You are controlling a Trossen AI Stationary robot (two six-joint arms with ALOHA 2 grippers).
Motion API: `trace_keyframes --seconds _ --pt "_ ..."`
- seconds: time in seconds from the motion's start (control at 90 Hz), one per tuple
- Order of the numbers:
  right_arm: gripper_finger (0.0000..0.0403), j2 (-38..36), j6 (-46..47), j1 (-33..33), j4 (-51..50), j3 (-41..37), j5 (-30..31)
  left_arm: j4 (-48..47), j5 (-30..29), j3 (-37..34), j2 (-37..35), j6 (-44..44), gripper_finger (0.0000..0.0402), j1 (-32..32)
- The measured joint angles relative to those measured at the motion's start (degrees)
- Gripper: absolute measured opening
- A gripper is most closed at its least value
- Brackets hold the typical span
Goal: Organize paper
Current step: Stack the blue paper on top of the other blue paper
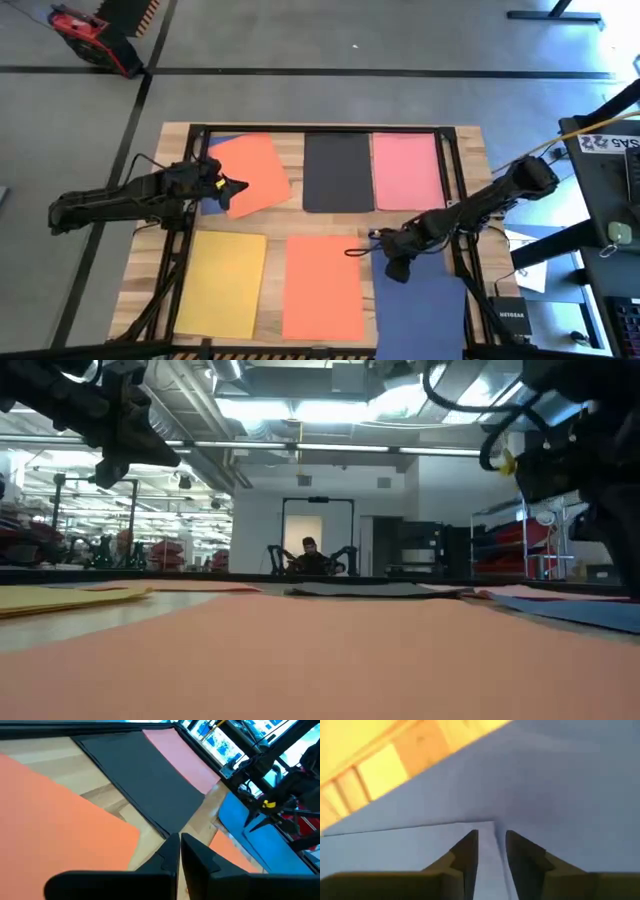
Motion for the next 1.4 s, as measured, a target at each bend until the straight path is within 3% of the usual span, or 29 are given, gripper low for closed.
trace_keyframes --seconds 0.133,0.3,0.778,0.922,1.178,1.4 --pt "0.0131 0.0 0.0 0.5 -0.6 0.3 -0.8 0.0 0.0 0.0 0.0 0.2 0.0000 0.0" --pt "0.0163 0.1 0.3 1.9 -3.6 0.3 2.6 0.0 0.0 0.0 0.0 0.4 0.0000 0.0" --pt "0.0167 4.6 0.7 5.3 -1.4 0.4 3.1 -0.1 0.0 0.0 0.0 0.3 0.0000 0.0" --pt "0.0136 5.9 1.6 5.2 -2.0 0.5 4.2 -0.4 0.0 0.0 0.0 0.2 0.0000 0.0" --pt "0.0015 5.5 3.0 5.2 -4.0 0.5 5.6 -0.4 0.0 0.0 0.0 0.2 0.0000 0.0" --pt "0.0017 1.9 3.1 5.2 -7.0 0.2 5.5 -0.4 0.0 0.0 0.0 0.4 0.0000 0.0"
